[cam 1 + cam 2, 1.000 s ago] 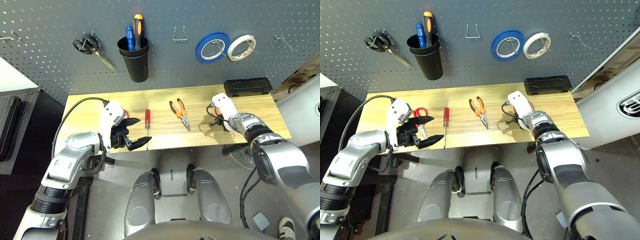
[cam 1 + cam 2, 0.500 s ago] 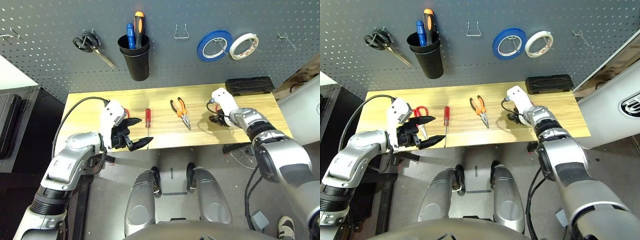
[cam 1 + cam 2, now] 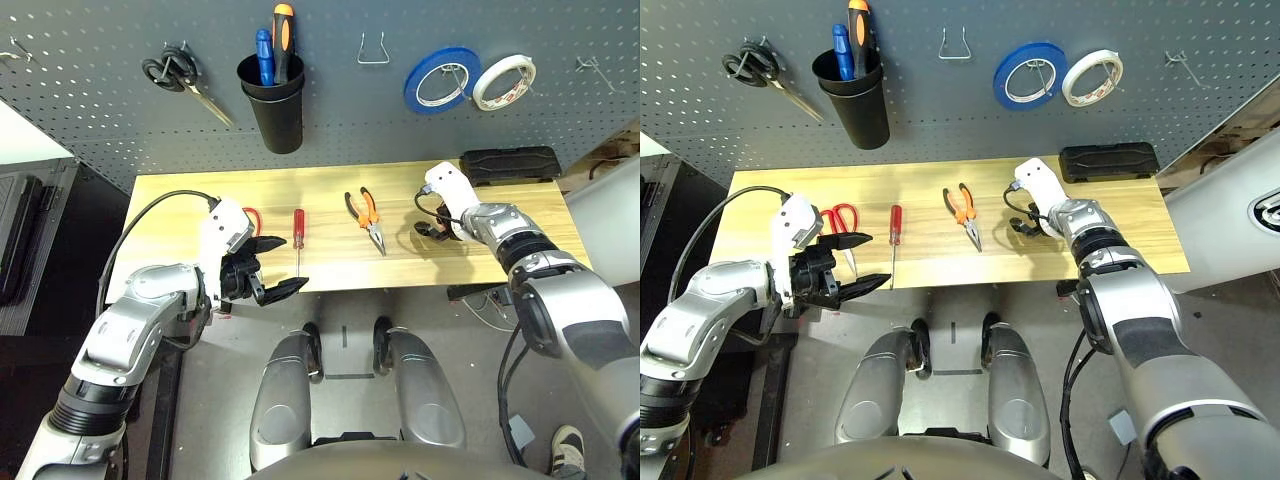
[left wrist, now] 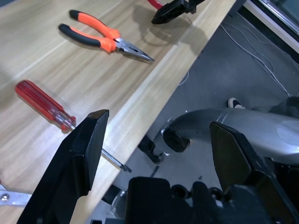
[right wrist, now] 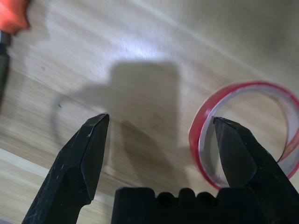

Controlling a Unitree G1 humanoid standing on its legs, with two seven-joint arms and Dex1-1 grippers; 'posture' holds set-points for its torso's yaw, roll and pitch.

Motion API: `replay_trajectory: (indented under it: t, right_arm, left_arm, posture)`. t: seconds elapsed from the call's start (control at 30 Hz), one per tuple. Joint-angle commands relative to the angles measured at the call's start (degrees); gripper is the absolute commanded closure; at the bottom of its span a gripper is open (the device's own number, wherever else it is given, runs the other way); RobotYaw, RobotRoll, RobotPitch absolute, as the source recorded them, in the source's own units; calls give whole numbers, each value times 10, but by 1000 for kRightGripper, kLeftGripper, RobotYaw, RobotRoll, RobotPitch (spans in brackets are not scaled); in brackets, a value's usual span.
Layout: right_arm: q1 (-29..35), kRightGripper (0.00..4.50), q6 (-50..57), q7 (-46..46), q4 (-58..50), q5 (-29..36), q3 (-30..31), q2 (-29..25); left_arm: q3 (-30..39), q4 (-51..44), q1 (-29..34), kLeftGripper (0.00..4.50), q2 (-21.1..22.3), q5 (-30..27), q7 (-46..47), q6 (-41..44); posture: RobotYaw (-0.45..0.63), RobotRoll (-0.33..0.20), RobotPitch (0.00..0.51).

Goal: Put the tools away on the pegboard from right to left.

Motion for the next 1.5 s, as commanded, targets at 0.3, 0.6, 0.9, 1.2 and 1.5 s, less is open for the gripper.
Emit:
replay_trajectory:
  t: [0.3,0.6,0.9,1.2,1.5]
  right_arm:
    - [29,190,14,-22,21,4,-10,4]
    - [33,3009,19,-18,19,8,-18,11]
    - [43,4466,-17,-38,-6,6,-16,16]
    - [73,4466,-16,-29,-63,12,-15,5]
    - [113,4466,16,4,-202,15,-13,-40]
  left_arm:
    - [2,-22,15,0,3,-13,16,16]
    - [-5,-14,8,0,0,-8,20,9]
    - [-17,26,-24,0,-11,8,23,-19]
    - [-29,84,-68,0,-26,26,14,-53]
    - [-27,102,-92,0,-27,20,-1,-61]
  posture:
    - [102,0,329]
    - [96,0,313]
    - [72,0,259]
    - [29,0,212]
    - [9,0,197]
